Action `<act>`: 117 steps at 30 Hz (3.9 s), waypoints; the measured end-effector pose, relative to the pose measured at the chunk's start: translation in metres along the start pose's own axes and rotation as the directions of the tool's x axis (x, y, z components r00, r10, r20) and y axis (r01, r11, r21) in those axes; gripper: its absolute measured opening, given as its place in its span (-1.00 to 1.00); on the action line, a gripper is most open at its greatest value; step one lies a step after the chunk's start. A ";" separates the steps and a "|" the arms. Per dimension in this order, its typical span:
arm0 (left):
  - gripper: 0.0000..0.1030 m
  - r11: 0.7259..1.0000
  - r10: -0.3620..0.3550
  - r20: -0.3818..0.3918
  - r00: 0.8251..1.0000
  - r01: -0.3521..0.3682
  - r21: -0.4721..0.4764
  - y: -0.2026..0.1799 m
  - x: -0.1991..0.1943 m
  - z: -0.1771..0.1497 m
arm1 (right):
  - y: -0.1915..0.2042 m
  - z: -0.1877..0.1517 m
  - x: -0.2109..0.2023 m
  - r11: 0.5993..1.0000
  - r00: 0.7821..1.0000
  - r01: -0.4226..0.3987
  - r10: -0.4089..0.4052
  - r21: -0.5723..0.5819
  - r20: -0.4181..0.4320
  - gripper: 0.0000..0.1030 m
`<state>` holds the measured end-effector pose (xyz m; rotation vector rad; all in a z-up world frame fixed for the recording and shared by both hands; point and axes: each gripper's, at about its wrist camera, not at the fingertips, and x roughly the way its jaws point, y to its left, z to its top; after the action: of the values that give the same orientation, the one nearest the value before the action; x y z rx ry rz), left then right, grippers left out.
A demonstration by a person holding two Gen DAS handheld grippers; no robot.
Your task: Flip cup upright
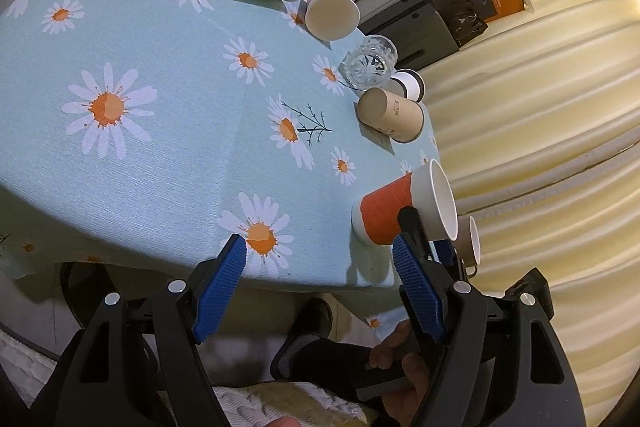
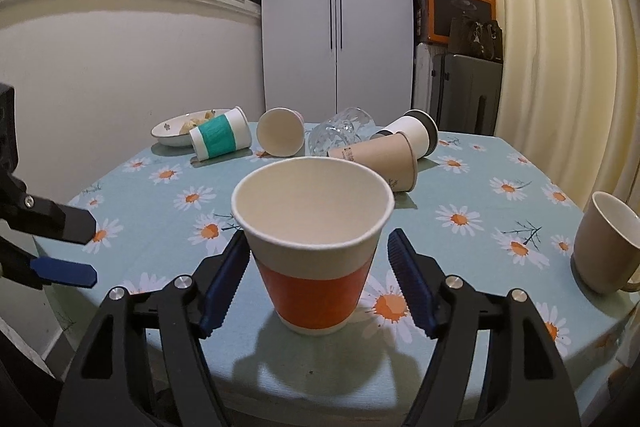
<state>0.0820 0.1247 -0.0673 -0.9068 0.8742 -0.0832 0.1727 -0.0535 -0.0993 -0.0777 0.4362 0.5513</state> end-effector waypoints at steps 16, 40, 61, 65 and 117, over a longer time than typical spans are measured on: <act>0.43 0.999 0.038 0.015 0.999 -0.038 0.031 -0.004 -0.002 -0.001 | -0.009 0.014 -0.034 0.999 0.999 -0.019 0.018 0.032 0.046 0.63; 0.44 0.889 0.121 0.298 0.947 -0.236 0.391 -0.072 -0.045 -0.058 | -0.035 0.034 -0.151 0.992 0.991 -0.129 0.129 -0.007 0.043 0.71; 0.87 0.728 0.023 0.403 0.915 -0.291 0.620 -0.116 -0.072 -0.138 | -0.061 0.015 -0.191 0.992 0.994 -0.106 0.107 -0.066 0.015 0.89; 0.87 0.722 0.048 0.444 0.895 -0.338 0.604 -0.117 -0.071 -0.140 | -0.060 0.015 -0.188 0.993 0.996 -0.092 0.093 -0.072 0.006 0.90; 0.87 0.721 0.092 0.459 0.884 -0.377 0.581 -0.118 -0.063 -0.145 | -0.056 0.009 -0.175 0.994 0.997 -0.075 0.073 -0.085 -0.028 0.90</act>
<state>-0.0269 -0.0198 0.0123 -0.1132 0.4988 0.0254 0.0719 -0.1857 -0.0193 -0.1515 0.4404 0.6432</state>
